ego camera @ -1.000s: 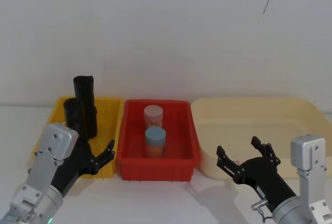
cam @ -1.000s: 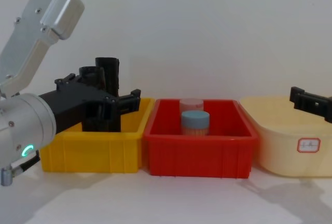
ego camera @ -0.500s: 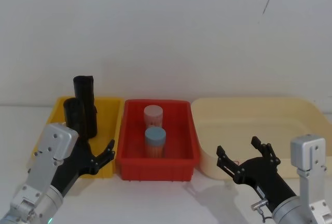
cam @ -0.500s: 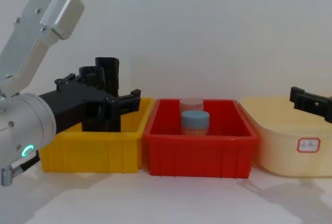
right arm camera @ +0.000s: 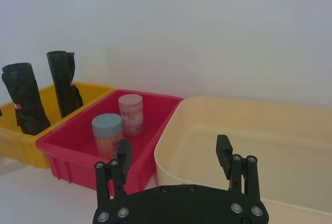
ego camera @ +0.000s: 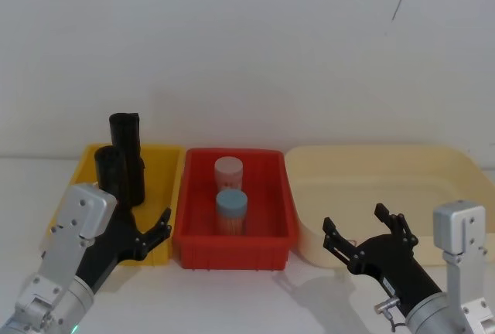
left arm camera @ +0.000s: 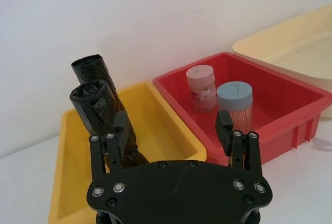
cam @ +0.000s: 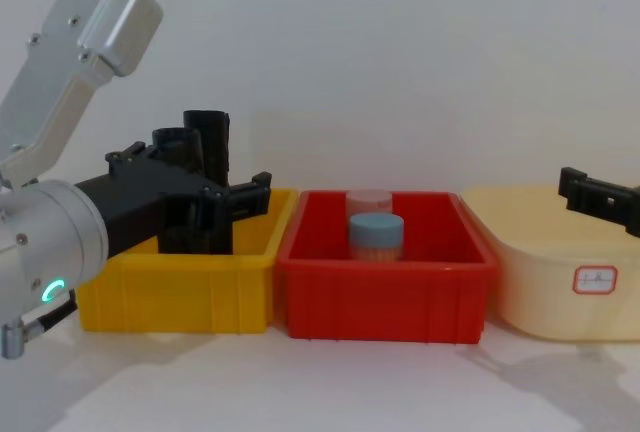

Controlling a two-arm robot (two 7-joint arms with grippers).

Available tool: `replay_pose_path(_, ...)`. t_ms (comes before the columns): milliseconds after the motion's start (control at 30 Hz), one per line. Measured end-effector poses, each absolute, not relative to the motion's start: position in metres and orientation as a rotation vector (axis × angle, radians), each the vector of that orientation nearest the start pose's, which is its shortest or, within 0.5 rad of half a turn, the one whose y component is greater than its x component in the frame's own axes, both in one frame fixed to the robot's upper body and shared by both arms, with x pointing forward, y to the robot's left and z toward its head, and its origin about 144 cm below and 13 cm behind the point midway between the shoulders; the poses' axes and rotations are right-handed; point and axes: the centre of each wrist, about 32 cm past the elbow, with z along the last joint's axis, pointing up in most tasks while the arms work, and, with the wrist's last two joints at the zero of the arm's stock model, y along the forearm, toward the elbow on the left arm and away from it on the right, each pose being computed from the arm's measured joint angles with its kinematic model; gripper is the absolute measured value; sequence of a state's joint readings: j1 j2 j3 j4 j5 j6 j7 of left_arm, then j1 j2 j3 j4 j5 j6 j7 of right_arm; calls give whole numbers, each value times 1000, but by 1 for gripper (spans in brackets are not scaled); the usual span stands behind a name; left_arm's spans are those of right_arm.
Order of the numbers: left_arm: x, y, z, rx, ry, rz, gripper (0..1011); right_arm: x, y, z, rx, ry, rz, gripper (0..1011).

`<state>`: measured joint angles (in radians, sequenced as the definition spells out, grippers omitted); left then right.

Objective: Pick up the garbage bag with the one hand and transfer it to the other hand.

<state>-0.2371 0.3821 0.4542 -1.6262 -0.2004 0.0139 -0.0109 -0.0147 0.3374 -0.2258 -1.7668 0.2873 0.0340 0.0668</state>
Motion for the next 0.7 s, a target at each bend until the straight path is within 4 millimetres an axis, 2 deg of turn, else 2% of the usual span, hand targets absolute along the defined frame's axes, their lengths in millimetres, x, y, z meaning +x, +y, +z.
replay_pose_path(700,492,198,1204,61,-268,1124,1002,443,-237,1189,26,-75,-1229,1000)
